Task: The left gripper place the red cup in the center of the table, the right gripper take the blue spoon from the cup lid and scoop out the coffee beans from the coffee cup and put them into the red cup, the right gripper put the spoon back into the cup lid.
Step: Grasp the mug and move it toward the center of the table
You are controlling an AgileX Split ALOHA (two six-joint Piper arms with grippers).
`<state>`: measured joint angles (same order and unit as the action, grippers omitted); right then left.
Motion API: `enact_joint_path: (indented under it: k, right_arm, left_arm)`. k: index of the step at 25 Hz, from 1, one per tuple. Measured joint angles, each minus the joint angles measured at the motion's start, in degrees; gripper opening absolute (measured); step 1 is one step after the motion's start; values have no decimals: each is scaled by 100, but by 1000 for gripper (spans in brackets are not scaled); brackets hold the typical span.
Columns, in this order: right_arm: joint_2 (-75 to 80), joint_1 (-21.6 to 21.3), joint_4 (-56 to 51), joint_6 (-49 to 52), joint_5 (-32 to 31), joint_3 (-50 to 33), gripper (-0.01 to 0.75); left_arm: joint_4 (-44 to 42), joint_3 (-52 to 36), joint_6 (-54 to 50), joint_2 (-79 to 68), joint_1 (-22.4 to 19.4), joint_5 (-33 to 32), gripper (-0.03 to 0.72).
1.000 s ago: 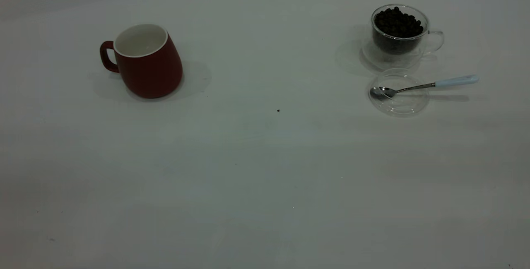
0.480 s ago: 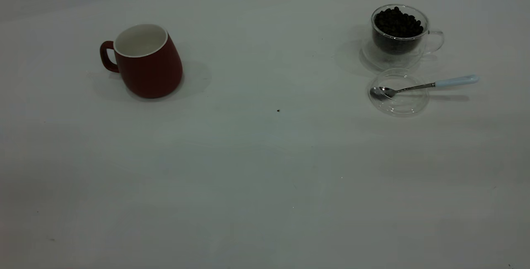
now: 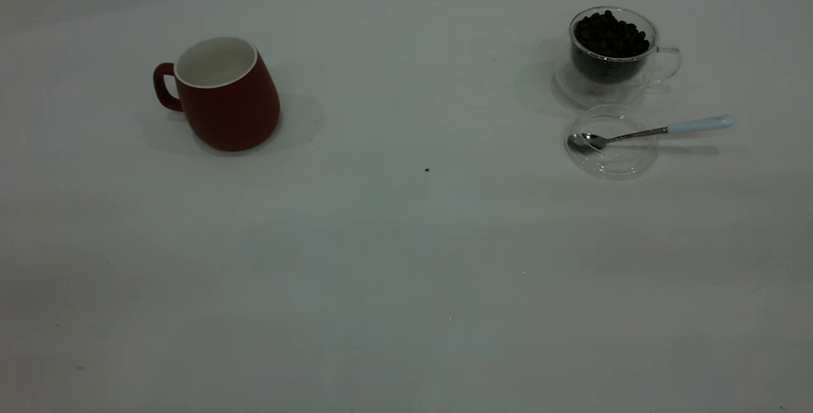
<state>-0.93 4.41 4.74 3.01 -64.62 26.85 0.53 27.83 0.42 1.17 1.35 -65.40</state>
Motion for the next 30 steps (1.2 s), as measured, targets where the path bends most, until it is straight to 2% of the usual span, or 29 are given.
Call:
enact_joint_path:
  k: [17, 23, 27, 30]
  right_arm:
    - [0, 0, 0, -2, 0, 0, 543]
    - [0, 0, 0, -2, 0, 0, 543]
    - [0, 0, 0, -2, 0, 0, 543]
    - [0, 0, 0, -2, 0, 0, 543]
  left_arm:
    - [36, 0, -42, -28, 0, 6, 587]
    - [850, 101, 29, -834, 0, 186, 587]
    - [1377, 110, 675, -1594, 0, 437, 587]
    - [1526, 110, 955, -2157, 0, 943, 587]
